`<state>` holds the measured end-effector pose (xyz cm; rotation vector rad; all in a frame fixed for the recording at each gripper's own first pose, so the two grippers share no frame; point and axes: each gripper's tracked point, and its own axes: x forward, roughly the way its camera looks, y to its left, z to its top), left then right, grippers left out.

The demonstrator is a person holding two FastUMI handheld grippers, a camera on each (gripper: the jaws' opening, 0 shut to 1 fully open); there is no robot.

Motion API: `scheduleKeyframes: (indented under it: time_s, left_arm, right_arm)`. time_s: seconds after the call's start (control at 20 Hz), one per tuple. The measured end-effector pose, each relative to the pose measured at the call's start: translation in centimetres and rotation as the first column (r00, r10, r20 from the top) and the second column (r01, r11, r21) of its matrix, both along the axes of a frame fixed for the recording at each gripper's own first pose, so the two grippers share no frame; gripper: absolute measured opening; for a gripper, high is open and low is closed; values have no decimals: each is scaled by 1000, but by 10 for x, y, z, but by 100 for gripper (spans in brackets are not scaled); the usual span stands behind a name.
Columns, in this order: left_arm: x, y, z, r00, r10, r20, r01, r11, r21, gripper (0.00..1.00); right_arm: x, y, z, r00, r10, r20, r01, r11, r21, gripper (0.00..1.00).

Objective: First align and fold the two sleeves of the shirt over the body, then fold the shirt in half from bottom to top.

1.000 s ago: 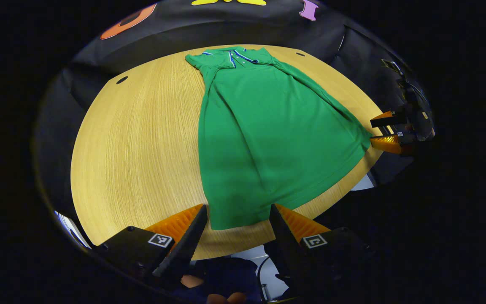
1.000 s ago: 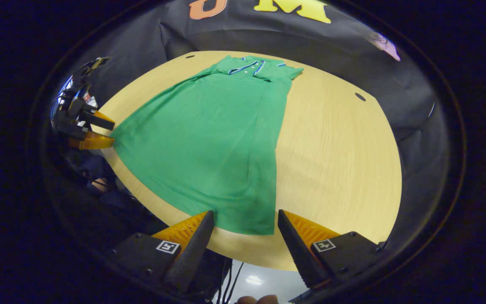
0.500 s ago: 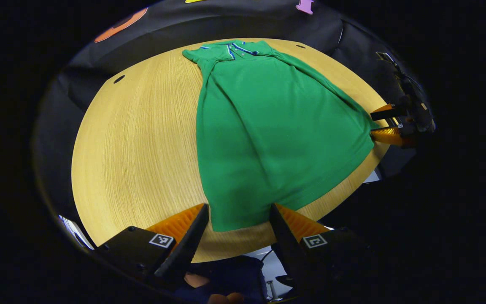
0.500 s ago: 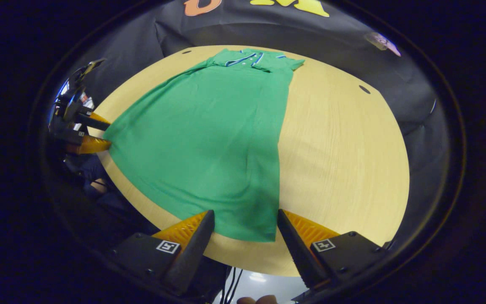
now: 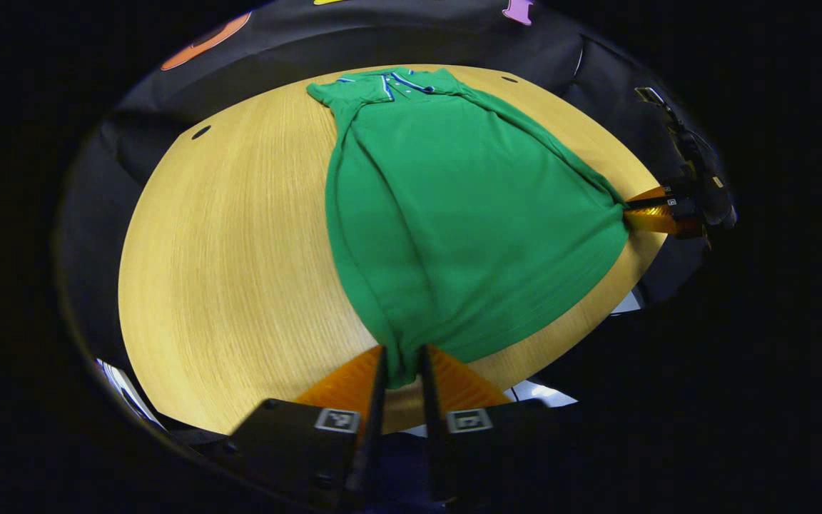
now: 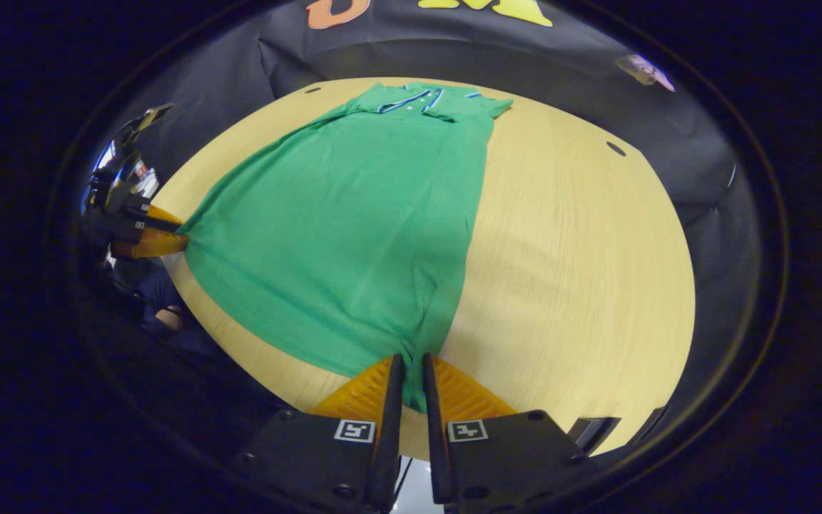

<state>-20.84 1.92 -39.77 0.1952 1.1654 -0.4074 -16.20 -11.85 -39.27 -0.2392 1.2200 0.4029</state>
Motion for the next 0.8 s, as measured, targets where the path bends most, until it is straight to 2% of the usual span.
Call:
scheduleKeyframes:
  time_s: [0.05, 0.1, 0.4, 0.6, 0.8]
  left_arm:
    - [1, 0, -1, 1000, 6, -5, -6, 1000, -2, 23]
    - [1, -2, 0, 1000, 4, -17, -4, 1000, -14, 7]
    - [-1, -11, 11, 996, 45, -78, -54, 991, -126, 4]
    - [5, -14, 30, 998, 34, -52, -42, 985, -165, 4]
    - [26, -12, 51, 999, 30, 19, -26, 981, -194, 4]
  right_arm:
    - [-1, -1, 1, 1000, -8, -9, 8, 1000, -5, 5]
    - [0, -1, 1, 1000, -9, -16, 9, 1000, -8, 5]
    - [0, 10, 10, 994, -76, -78, 83, 993, 85, 5]
    - [3, 9, 26, 989, -114, -98, 127, 983, 135, 5]
    - [23, 7, 47, 982, -168, -87, 181, 966, 186, 5]
